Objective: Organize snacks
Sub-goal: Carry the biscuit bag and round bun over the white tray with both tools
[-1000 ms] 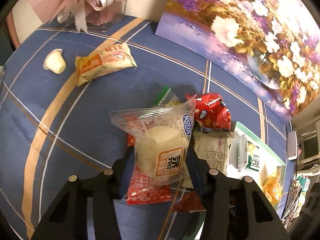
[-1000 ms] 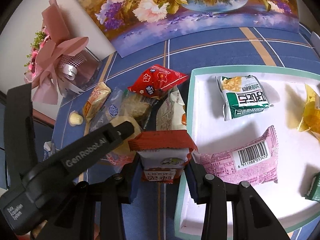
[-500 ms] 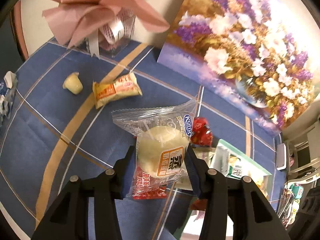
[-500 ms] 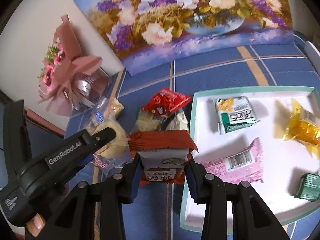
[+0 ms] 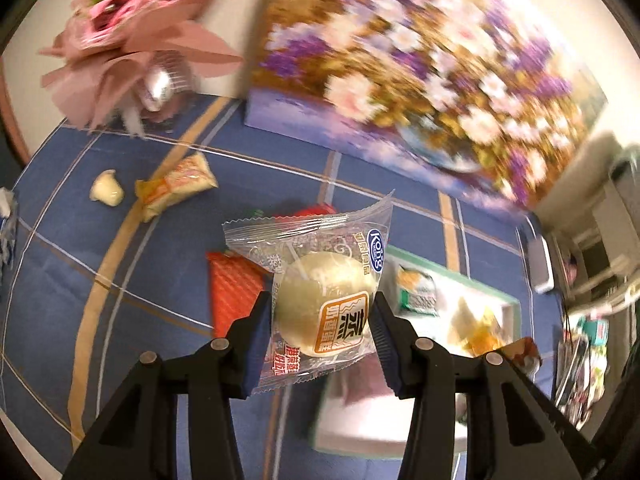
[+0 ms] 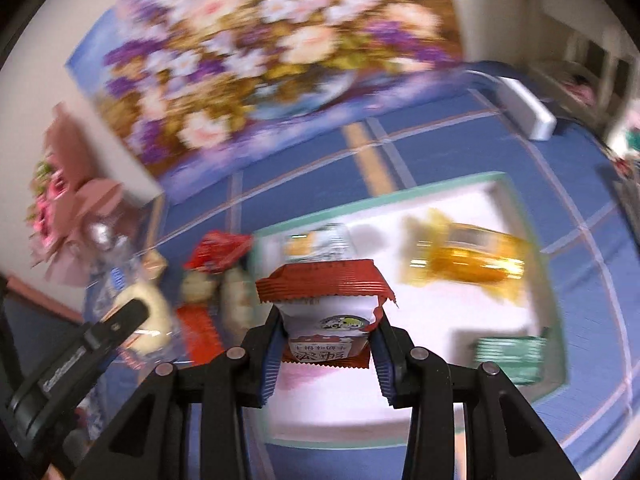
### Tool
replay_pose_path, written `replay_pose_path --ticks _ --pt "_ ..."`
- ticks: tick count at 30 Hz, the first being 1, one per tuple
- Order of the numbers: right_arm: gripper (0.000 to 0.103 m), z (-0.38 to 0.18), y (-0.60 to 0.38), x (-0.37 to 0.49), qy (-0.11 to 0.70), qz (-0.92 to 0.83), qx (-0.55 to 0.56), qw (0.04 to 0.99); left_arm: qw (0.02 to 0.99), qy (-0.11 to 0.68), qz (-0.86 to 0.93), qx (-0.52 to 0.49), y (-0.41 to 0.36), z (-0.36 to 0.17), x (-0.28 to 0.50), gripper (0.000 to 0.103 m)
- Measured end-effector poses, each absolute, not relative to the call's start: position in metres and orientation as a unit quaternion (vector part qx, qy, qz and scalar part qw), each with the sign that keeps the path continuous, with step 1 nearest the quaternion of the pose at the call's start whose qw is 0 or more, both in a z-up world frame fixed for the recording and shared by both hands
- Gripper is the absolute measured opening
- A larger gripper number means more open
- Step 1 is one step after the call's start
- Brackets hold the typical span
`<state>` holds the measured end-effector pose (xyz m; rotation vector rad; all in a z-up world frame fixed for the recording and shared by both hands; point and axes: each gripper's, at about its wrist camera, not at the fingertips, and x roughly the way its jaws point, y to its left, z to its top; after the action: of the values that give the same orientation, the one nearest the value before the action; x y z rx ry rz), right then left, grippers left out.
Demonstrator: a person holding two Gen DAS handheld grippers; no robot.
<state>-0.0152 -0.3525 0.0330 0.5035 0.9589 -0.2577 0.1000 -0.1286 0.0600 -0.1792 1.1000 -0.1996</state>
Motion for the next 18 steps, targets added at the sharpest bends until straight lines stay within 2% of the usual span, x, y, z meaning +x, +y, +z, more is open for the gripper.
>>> replay_pose_path --ticks 9,18 --pt "0.042 0.026 -0.4 -0.045 0.458 -0.178 0.278 0.825 0.814 0.556 -0.164 -0.038 -0.196 0.048 0.069 0.05" --pt "0.042 0.014 -0.419 -0.06 0.468 -0.2 0.292 0.81 0.787 0.59 -0.18 0.003 -0.231 0.028 0.048 0.05"
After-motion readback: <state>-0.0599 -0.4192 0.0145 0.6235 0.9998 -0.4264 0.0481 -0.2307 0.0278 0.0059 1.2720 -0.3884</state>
